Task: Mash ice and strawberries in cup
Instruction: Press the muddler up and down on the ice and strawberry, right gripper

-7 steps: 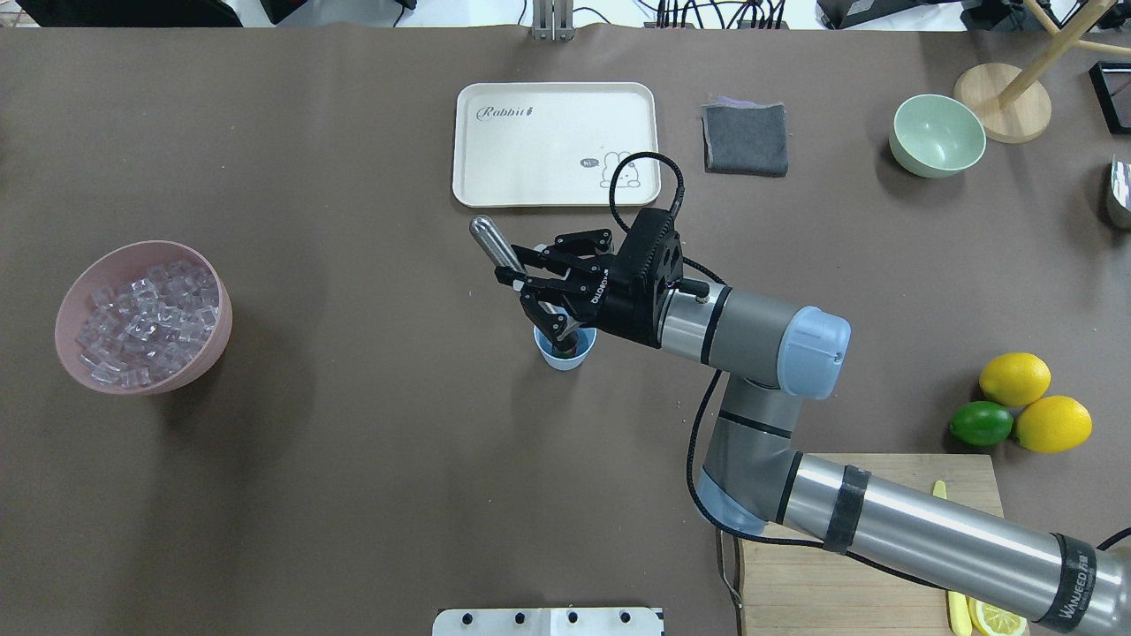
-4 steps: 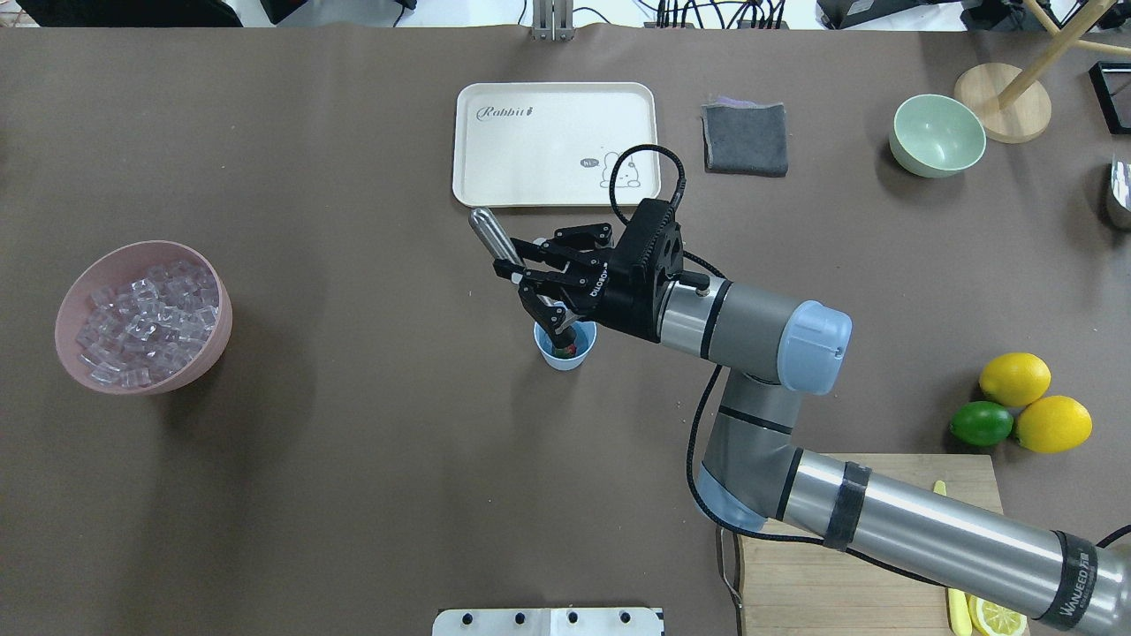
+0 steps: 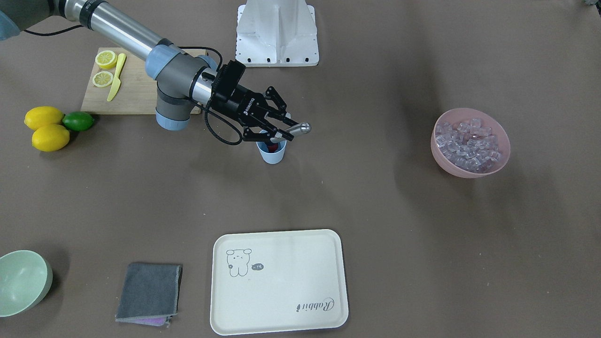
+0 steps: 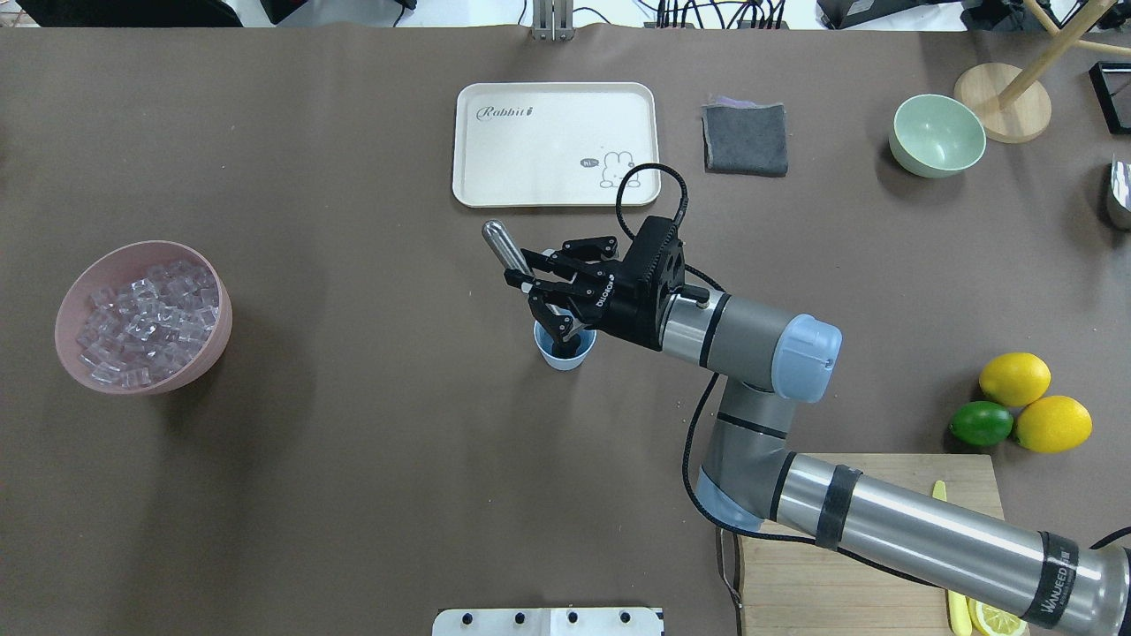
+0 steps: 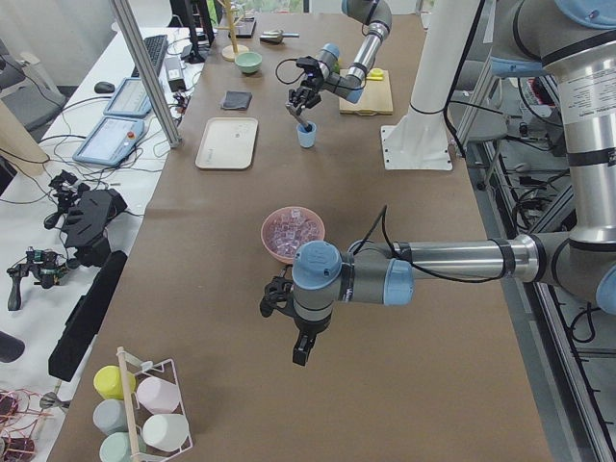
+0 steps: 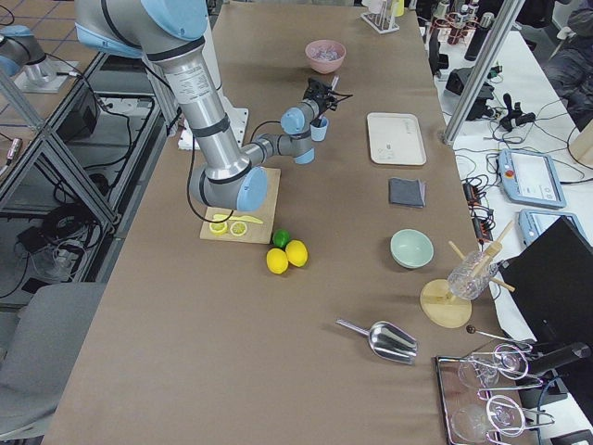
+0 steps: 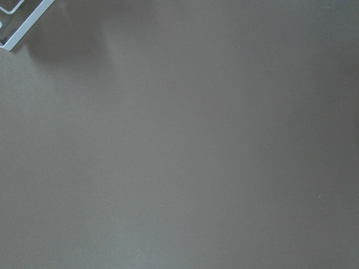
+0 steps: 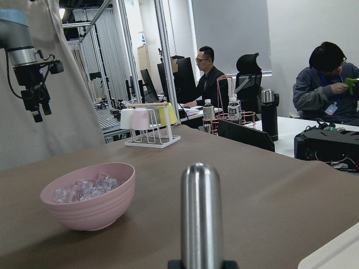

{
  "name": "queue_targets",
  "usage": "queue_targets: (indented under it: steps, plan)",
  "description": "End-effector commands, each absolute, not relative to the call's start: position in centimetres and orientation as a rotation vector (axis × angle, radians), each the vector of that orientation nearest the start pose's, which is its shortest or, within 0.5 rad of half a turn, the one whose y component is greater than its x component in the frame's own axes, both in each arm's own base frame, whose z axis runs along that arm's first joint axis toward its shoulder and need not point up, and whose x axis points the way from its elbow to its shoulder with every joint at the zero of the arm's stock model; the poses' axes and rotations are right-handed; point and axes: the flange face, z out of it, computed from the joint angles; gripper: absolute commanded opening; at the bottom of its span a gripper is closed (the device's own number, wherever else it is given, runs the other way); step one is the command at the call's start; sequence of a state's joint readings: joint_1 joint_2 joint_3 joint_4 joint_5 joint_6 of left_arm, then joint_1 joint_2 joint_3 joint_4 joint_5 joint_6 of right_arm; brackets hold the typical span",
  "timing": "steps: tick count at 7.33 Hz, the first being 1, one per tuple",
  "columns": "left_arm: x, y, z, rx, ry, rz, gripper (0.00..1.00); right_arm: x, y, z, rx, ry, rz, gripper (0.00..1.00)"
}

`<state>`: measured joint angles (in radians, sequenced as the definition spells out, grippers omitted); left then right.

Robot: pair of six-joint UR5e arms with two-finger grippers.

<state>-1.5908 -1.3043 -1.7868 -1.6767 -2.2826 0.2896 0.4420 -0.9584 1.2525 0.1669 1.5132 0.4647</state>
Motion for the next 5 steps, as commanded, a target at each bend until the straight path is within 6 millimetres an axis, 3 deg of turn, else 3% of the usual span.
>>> queue_targets:
  steps: [1, 3, 5]
  plan:
    - [-7.6, -38.3, 66.2, 0.164, 0.697, 0.277, 0.98, -55.1, -40.9, 26.7, 1.469, -1.443, -0.344, 0.0]
    - [-7.6, -38.3, 66.2, 0.162, 0.697, 0.277, 0.98, -54.6, -41.5, 25.2, 1.482, -1.453, -0.331, 0.0]
    - [-7.6, -38.3, 66.2, 0.162, 0.697, 0.277, 0.98, -52.3, -42.0, 20.2, 1.46, -1.42, -0.328, 0.0]
